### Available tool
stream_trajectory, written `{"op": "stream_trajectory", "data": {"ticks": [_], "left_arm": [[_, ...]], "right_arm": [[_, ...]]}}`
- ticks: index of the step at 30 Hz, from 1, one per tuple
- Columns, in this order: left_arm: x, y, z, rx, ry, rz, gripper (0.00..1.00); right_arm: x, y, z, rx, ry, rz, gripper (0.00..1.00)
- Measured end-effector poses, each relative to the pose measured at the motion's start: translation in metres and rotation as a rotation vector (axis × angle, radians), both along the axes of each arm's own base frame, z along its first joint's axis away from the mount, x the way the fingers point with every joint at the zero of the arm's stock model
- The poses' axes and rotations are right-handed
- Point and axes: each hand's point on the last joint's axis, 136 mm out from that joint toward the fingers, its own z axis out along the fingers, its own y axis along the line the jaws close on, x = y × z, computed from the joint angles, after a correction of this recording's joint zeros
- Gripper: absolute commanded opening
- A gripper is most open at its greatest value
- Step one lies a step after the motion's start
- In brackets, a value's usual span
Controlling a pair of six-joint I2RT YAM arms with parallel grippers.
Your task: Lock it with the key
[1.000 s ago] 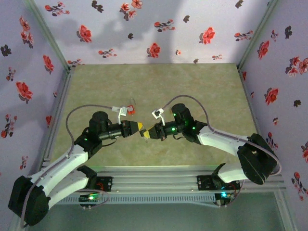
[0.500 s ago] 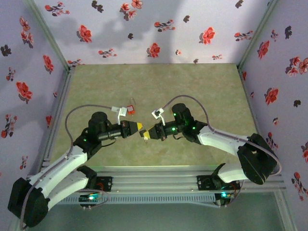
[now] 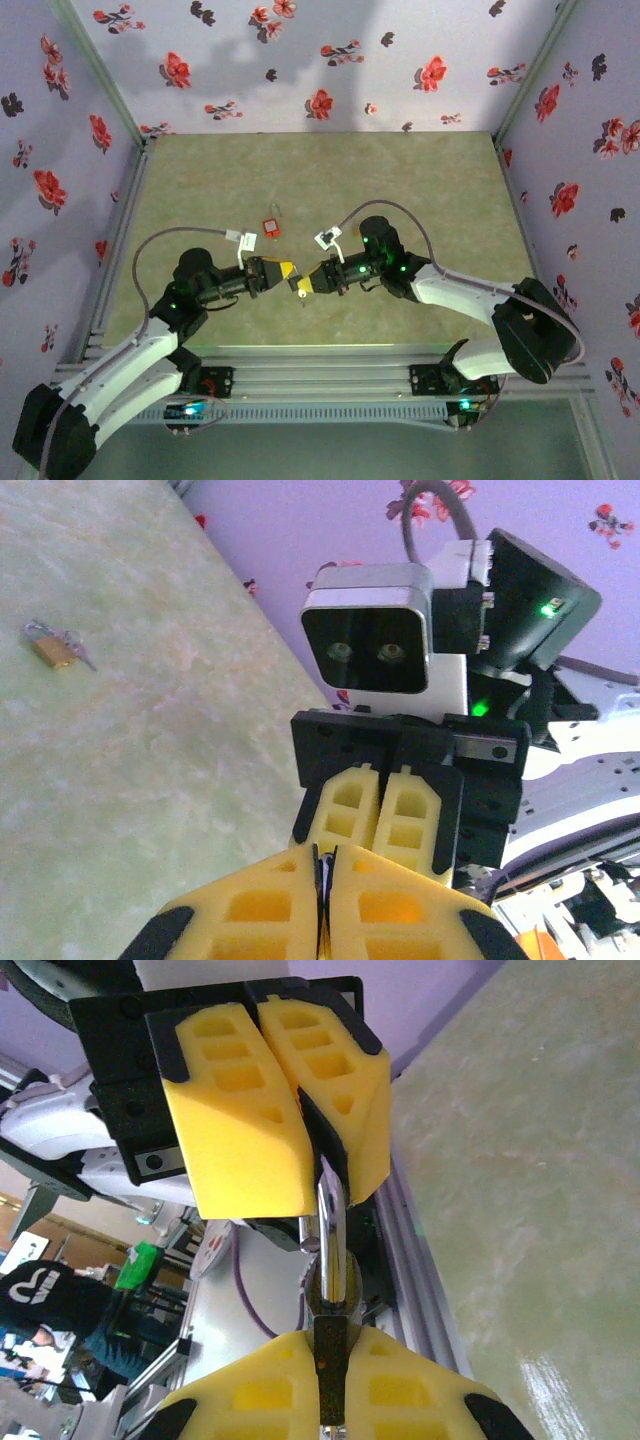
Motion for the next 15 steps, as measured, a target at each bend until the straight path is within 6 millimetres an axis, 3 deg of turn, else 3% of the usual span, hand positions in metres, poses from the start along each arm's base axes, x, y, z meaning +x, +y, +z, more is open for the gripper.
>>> {"op": "stream_trajectory", "data": {"ticks": [15], "left_arm": [[-0.0103,0.0013,0.0078,-0.074,-0.054,-0.033,0.00]], "right_arm": [[-0.0105,0.0000,0.0087,0.033,0.017,0.058,0.00]]}}
